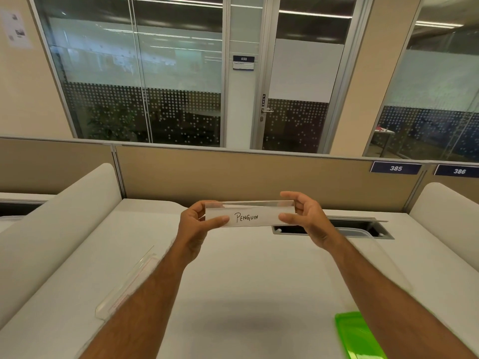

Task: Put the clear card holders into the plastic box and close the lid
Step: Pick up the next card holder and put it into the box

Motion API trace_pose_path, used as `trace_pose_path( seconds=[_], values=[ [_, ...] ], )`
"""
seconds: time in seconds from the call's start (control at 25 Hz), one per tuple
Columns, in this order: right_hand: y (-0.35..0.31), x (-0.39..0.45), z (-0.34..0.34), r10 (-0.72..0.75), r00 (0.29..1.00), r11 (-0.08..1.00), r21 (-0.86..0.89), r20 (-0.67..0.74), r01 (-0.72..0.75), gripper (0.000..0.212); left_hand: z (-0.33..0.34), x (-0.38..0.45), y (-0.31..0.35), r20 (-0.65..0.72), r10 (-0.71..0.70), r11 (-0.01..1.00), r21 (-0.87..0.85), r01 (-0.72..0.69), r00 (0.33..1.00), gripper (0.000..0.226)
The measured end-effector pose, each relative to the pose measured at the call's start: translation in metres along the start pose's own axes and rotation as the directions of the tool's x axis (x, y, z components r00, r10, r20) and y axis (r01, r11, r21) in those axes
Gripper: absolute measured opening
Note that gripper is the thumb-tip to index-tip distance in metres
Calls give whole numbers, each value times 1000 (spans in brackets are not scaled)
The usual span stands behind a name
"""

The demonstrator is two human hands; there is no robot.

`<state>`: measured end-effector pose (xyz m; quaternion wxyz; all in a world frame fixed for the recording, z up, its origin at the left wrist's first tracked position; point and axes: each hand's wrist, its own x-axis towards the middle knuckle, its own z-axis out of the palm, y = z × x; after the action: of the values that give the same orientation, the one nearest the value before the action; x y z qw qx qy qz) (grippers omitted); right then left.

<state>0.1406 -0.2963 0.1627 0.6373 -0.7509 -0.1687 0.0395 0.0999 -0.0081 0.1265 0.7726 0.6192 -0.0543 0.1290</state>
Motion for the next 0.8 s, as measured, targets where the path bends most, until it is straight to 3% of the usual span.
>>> trace_pose_path(
  seconds=[0.08, 0.2, 0.36, 0.52, 0.6, 0.68, 0.8],
  values=[
    [-16, 6, -3, -5, 997, 929, -368, 80, 34, 66, 0, -2, -7, 5, -13, 1000, -4, 13, 1000, 40],
    [-36, 19, 11, 20, 964, 601, -774, 266, 201, 78, 4, -5, -17, 11, -38, 999, -28, 38, 999, 42],
    [-36, 24, 43, 145, 931, 422, -872, 335, 248, 83, 14, -8, -26, 28, -57, 998, -10, 58, 998, 43],
    [-17, 21, 51, 141, 932, 400, -880, 335, 256, 67, 15, -11, -29, 51, -96, 994, 59, 93, 994, 55],
    [-4, 18, 50, 150, 944, 389, -895, 295, 218, 68, 19, -15, -33, 26, -111, 968, 228, 102, 993, 66],
    [13, 15, 41, 153, 967, 353, -925, 203, 138, 71, 24, -19, -43, -20, -93, 872, 481, 91, 995, 74],
    [32, 13, 11, 176, 984, 323, -943, -22, -79, 69, 23, -23, -68, -33, -126, 640, 761, 107, 991, 85]
  ],
)
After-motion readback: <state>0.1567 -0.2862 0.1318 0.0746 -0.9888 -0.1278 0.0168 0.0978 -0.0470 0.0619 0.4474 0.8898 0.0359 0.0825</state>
